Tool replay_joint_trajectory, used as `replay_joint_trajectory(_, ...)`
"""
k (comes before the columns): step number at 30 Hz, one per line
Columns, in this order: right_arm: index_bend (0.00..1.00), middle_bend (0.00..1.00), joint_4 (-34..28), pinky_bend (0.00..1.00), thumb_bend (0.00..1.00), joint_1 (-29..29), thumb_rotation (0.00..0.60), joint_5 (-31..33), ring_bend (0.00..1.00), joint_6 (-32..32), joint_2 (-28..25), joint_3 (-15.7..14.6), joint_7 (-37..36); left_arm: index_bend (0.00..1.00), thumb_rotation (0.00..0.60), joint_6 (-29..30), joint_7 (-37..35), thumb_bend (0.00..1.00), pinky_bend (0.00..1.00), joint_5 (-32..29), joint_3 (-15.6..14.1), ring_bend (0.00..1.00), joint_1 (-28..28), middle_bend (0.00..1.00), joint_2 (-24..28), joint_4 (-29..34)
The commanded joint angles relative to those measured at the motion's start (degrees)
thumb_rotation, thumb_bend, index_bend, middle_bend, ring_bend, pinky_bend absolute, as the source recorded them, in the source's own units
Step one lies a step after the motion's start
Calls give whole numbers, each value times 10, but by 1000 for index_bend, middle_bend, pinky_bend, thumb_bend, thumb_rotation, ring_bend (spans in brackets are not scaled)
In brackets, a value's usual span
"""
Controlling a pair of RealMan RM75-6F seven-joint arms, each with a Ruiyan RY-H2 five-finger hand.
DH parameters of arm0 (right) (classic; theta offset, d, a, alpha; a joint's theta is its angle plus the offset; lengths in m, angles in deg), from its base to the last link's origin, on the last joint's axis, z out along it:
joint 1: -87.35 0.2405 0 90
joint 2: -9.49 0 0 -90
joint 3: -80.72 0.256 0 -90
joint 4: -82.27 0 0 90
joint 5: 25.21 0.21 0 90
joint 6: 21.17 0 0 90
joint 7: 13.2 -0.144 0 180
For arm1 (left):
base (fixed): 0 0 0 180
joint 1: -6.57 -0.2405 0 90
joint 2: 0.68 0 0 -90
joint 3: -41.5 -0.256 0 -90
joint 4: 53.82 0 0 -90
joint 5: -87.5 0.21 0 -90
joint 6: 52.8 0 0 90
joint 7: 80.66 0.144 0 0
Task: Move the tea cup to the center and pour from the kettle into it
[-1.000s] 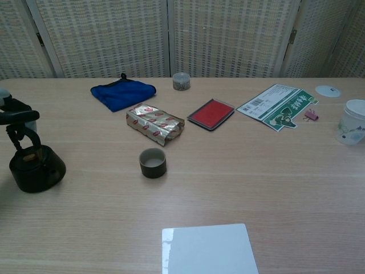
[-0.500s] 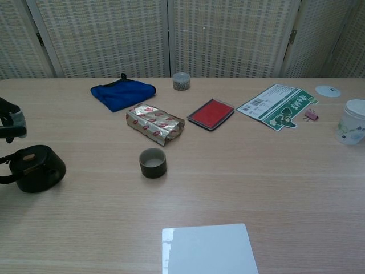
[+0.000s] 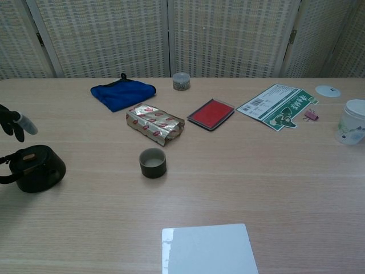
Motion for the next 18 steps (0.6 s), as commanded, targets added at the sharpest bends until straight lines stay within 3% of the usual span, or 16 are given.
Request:
replay_joint_trajectory(1,191,253,1,239,207,-1,600,0,143,-1,0,1,-1,216,600,-1,17,53,55,5,-4,264,-1,300,-6,-10)
replay_joint_trajectory(9,191,253,-1,239,207,-4,600,-2,143,0,-3,1,-4,203,600,-8,53,53,55,5,-7,260,1,294,-31,-50)
replay_joint_trajectory(18,191,253,-3,239,207,-7,600,-3,143,-1,-4,0,-5,203,600,-22,64,53,55,-22,9,260,7,294,-49,-85)
